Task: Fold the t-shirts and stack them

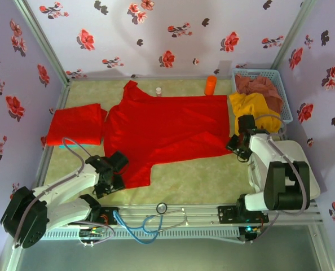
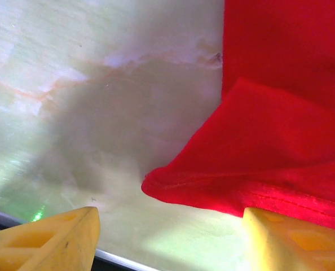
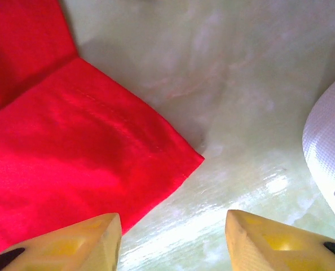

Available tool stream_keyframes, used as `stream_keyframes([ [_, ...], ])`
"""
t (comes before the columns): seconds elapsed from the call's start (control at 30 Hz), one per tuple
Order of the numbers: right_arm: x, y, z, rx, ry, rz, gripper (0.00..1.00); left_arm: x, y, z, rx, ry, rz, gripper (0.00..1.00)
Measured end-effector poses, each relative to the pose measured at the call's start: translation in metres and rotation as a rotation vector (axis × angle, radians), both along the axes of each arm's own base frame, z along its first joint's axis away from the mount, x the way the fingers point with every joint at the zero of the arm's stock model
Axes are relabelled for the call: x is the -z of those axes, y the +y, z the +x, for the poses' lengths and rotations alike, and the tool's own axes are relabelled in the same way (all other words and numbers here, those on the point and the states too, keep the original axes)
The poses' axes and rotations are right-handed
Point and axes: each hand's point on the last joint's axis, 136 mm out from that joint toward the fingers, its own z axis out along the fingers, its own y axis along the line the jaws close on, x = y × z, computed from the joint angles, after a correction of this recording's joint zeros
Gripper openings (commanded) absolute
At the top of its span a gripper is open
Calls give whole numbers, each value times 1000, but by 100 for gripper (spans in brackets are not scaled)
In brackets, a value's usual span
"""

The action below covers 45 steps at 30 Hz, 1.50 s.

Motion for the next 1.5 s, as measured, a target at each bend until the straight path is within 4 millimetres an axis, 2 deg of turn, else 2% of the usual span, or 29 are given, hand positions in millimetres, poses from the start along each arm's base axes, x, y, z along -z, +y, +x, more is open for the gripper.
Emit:
stream_keyframes([
  [0.17, 17, 0, 0, -3, 53, -3, 52, 0, 0, 0, 2, 1, 0, 67],
  [0.27, 23, 0, 3, -8, 65, -4, 46, 0, 0, 1, 0, -1, -1, 67],
  [0.33, 27, 0, 6, -13, 70, -6, 33, 2, 0, 0, 0, 0, 0, 67],
  [0.4, 29, -3, 6, -13, 85, -21, 12, 4, 1, -1, 0, 7, 6, 67],
  [0.47, 28, -3, 8, -12, 80, -21, 0, 6, 2, -2, -1, 13, 11, 67],
  [0.57, 24, 0, 12, -21, 63, -20, 0, 6, 3, -1, -8, 12, 10, 67],
  [0.73, 9, 7, 5, -39, 45, 4, 0, 5, 3, 0, -21, 7, 5, 66],
  [1.03, -39, 22, -28, -83, -4, 54, 0, 4, 1, 4, -15, 21, 16, 66],
  [1.2, -51, 20, -43, -83, -8, 49, 0, 9, -1, 6, -9, 34, 24, 62],
  [1.33, -53, 18, -49, -80, 3, 40, 0, 11, -5, 9, 5, 33, 10, 52],
  [1.5, -57, 15, -50, -69, -9, 27, 0, 13, -15, 14, 10, 22, -29, 28],
])
